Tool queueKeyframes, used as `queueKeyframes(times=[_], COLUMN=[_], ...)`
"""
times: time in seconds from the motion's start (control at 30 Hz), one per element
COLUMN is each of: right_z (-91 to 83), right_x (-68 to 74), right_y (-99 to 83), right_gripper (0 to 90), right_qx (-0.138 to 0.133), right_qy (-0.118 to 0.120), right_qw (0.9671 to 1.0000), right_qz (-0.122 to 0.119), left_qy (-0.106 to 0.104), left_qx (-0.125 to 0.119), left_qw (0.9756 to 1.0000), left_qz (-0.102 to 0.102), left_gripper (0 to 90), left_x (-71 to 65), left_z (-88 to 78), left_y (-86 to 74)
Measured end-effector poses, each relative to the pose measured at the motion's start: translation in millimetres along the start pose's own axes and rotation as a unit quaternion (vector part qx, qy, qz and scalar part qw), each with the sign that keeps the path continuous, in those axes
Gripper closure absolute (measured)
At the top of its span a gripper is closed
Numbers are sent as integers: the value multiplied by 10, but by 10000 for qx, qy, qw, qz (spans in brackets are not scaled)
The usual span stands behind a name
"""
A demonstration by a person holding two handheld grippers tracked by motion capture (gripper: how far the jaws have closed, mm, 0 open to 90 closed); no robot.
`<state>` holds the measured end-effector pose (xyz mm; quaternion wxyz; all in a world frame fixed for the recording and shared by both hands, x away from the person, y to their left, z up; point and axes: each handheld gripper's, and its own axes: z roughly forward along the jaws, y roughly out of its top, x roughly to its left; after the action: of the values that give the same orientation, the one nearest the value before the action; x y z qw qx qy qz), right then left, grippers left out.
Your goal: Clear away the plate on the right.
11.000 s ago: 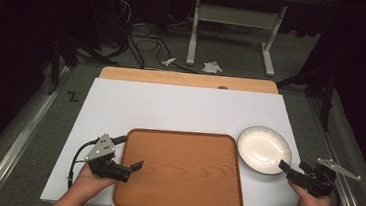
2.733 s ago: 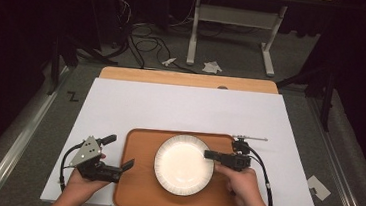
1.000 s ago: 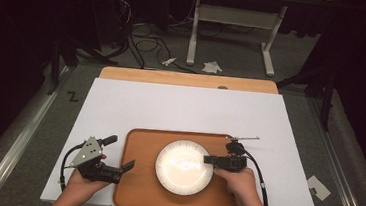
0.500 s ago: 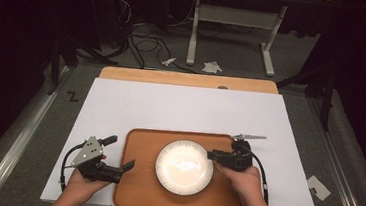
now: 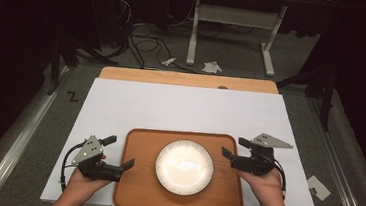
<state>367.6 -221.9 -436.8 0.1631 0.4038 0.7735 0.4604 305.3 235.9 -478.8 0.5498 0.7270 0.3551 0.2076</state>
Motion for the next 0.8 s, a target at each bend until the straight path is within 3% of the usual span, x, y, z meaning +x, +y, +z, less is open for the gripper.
queueKeyframes(times=[0.17, 0.3, 0.43, 0.6, 0.8], right_z=[-254, -406, -475, -362, -352], right_x=[-82, -151, -211, -217, -184], right_y=[-142, -303, -334, -367, -360], right_gripper=[0, 0, 0, 0, 0], right_qx=[-360, -751, -930, -635, -616], right_qy=[-237, -286, -323, -195, -172], right_qw=[9990, 9967, 9951, 9978, 9979], right_qz=[-93, -121, 33, -24, -88], left_qy=[42, 48, -2, 16, -3], left_qx=[27, 38, 85, 123, 85], left_qw=[10000, 10000, 10000, 9999, 9999], left_qz=[-32, -52, -30, -57, -72], left_gripper=[3, 3, 2, 2, 2], left_x=[4, -5, -20, -23, -22], left_z=[6, 15, 24, 36, 17], left_y=[-5, -5, -3, -5, 2])
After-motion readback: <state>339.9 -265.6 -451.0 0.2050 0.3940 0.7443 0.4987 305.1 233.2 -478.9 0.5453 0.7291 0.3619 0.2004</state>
